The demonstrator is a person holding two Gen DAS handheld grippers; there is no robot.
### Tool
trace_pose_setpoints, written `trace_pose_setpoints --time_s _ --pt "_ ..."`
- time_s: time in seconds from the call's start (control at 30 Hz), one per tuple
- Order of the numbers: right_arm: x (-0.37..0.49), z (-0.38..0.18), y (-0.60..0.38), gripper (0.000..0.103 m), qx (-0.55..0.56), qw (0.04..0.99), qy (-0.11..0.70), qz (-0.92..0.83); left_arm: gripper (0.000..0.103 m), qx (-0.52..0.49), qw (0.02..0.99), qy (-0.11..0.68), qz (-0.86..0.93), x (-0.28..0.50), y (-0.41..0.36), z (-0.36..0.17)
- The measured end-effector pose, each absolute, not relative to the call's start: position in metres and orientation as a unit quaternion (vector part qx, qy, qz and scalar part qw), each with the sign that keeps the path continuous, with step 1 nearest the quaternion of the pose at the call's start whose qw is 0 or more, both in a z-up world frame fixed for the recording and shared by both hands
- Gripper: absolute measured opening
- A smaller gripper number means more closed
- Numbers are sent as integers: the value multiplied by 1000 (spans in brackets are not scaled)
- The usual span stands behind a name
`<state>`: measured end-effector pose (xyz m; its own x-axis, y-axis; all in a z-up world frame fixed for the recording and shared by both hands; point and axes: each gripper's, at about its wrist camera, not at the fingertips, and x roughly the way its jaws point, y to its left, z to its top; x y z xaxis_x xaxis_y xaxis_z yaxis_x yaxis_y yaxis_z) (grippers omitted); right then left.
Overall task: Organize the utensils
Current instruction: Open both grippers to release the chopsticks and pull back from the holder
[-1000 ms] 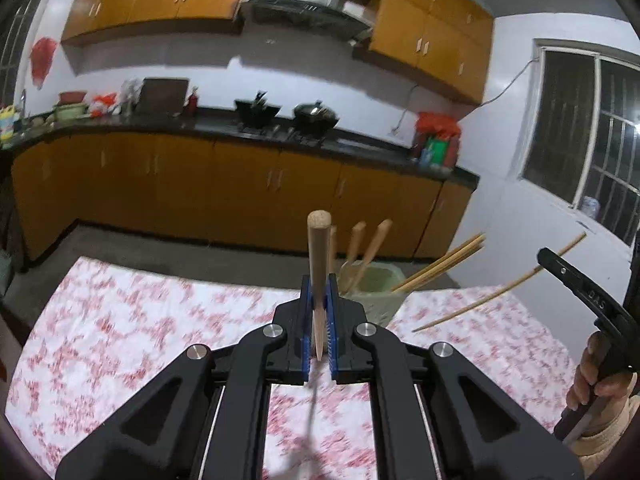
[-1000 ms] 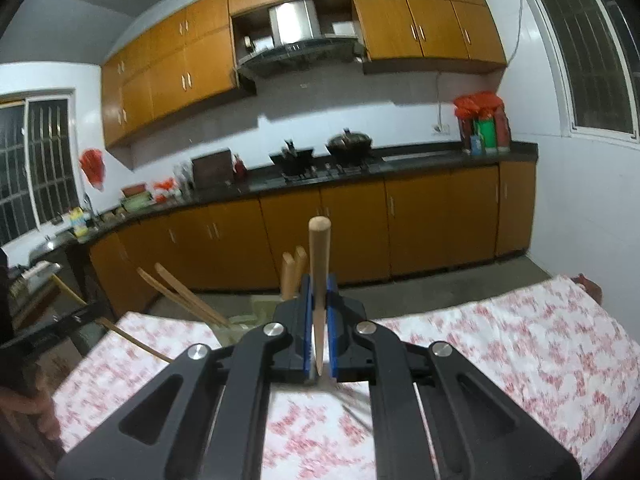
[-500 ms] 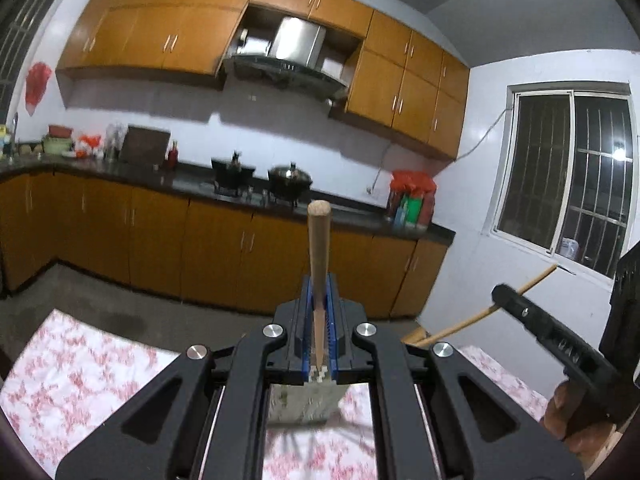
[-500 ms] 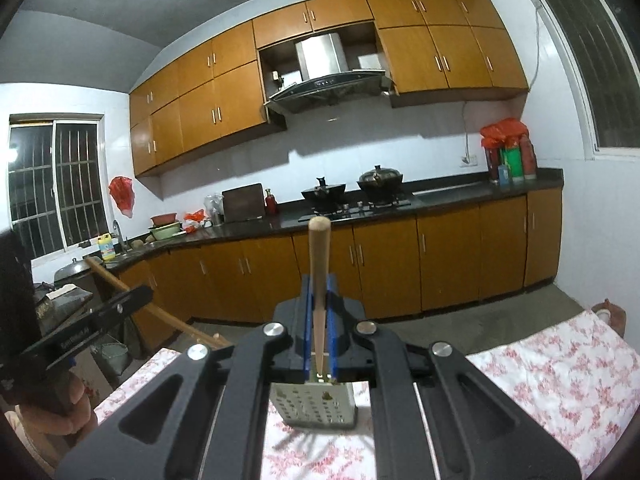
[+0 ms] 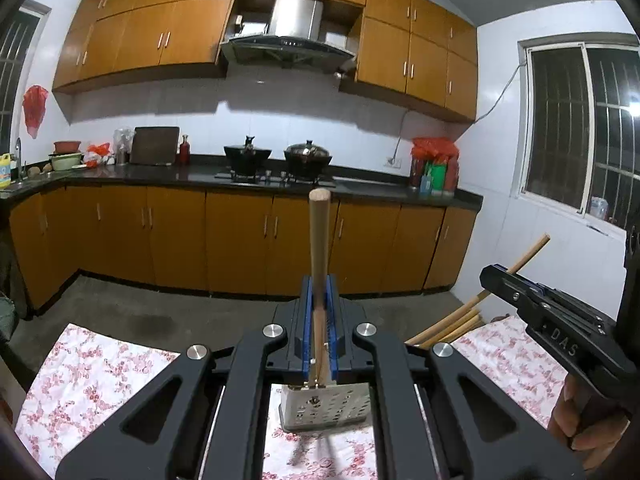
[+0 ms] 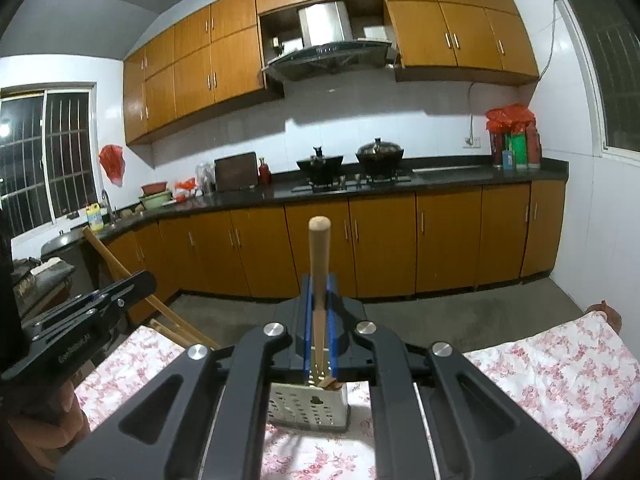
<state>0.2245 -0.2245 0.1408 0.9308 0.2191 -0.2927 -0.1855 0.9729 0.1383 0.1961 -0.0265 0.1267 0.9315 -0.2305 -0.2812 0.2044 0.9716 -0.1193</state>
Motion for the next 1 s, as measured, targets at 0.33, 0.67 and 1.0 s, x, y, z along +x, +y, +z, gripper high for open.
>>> trace_pose_setpoints --time_s 0.33,0.67,1.0 --pt "223 133 -226 32 51 982 157 95 18 -54 979 162 -115 201 -22 124" --pt "175 135 -242 72 56 985 146 78 60 -57 983 140 -103 167 -3 135" --pt "91 102 -215 99 -23 992 123 34 101 -6 992 116 -55 92 10 112"
